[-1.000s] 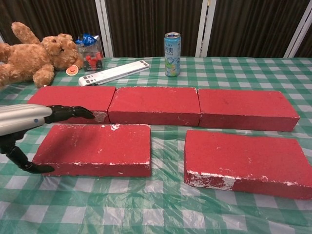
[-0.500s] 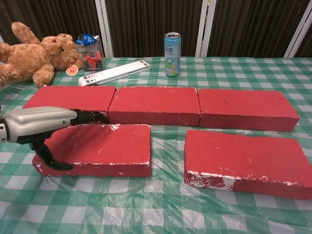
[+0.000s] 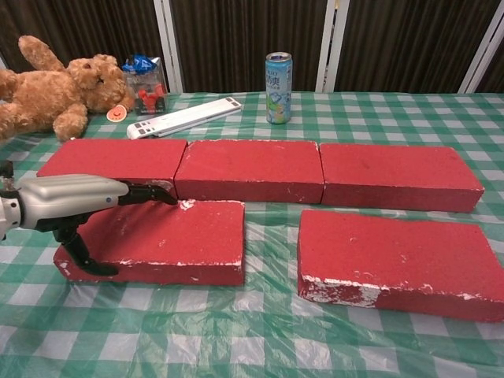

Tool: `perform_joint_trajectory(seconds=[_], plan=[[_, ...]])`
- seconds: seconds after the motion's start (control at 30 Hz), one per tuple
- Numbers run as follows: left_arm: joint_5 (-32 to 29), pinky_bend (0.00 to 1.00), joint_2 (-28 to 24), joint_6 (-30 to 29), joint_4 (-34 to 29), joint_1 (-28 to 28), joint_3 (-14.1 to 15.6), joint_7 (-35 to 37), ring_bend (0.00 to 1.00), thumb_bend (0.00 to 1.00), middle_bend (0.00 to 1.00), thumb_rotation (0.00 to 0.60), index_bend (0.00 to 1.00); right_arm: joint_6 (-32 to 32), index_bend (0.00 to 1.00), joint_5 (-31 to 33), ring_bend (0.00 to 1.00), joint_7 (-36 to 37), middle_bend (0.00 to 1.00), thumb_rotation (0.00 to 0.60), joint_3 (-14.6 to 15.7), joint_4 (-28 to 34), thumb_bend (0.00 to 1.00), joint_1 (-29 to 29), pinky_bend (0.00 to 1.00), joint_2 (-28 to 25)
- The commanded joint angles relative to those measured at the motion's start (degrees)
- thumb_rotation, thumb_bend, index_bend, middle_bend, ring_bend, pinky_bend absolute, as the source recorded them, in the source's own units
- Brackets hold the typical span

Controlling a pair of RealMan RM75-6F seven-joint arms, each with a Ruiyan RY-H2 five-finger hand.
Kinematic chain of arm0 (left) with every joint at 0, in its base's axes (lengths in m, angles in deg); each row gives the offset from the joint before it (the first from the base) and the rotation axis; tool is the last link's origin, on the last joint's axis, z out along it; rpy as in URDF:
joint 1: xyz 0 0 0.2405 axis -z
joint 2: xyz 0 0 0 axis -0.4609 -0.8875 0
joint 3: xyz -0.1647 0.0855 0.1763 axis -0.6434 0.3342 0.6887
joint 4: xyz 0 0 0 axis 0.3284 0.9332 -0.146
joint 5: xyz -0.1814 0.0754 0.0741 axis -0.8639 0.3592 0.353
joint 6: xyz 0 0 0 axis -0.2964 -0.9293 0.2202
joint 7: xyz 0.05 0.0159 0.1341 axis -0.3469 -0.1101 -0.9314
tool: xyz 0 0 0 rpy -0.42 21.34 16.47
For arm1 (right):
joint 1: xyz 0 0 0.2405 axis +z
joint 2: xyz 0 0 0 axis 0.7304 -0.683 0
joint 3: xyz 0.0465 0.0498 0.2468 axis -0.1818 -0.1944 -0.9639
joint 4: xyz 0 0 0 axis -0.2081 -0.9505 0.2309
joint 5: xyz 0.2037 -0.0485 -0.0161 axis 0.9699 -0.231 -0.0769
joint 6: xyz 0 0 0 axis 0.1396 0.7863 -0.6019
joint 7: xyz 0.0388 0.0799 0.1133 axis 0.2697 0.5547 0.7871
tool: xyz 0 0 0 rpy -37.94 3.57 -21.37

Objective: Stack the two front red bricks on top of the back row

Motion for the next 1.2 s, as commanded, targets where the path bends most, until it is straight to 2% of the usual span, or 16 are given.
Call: perform_joint_trajectory(seconds=[0.03,0.33,0.43,0.47,0.53,0.6,0.87,1.03,1.2], plan=[[-0.51,0.0,0.18,0.25,0.41,0.29,0.13,-0.13,0.0,0.23,0.0,0.6,0.0,-0.05,0.0,0.03,0.0,-0.07,0.0,0.561,0.02,-0.01,0.06,-0.01,0.0,0.01],[-2.27,0.01,0.34,1.11,1.56,1.27,0.58,-0.8,0.0,0.22,0.0,0.6,0.0,-0.4,0.0,0.18,0.0,-0.32,0.0,0.561,0.03,0.11,0.06,0.09,0.0,0.09],[-2.74,0.04,0.58,1.08,1.99,1.37,0.68,-0.57,0.0,0.22,0.07,0.6,0.0,-0.52,0.0,0.14,0.0,-0.41,0.0,0.561,0.09,0.12,0.06,0.13,0.0,0.11],[-2.67,0.06,0.71,0.81,2.25,1.35,0.68,-0.44,0.01,0.23,0.14,0.6,0.0,-0.56,0.0,0.12,0.0,-0.46,0.0,0.56,0.11,0.11,0.06,0.15,0.0,0.14],[-2.46,0.11,0.79,0.4,2.43,1.26,0.76,-0.17,0.07,0.23,0.23,0.6,0.0,-0.6,0.0,0.1,0.0,-0.53,0.0,0.56,0.14,0.12,0.06,0.15,0.0,0.15],[-2.13,0.19,0.81,-0.14,2.62,1.17,0.9,-0.14,0.17,0.24,0.34,0.6,0.0,-0.61,0.0,0.13,0.0,-0.63,0.0,0.561,0.13,0.13,0.06,0.14,0.0,0.19],[-1.16,0.47,0.91,-1.63,2.73,0.8,1.3,0.84,0.47,0.26,0.63,0.6,0.0,-0.65,0.0,0.01,0.0,-0.84,0.0,0.561,0.22,0.18,0.06,0.14,0.0,0.27],[1.85,0.57,-0.45,-5.18,1.16,-0.49,1.98,1.84,0.56,0.27,0.7,0.6,0.0,-0.46,0.0,-0.03,0.0,-0.78,0.0,0.56,0.24,0.2,0.06,0.06,0.0,0.21],[5.34,0.59,-2.99,-9.44,-2.03,-2.17,3.01,1.83,0.58,0.27,0.72,0.6,0.0,-0.16,0.0,-0.1,0.0,-0.59,0.0,0.56,0.24,0.22,0.06,-0.06,0.0,0.14]])
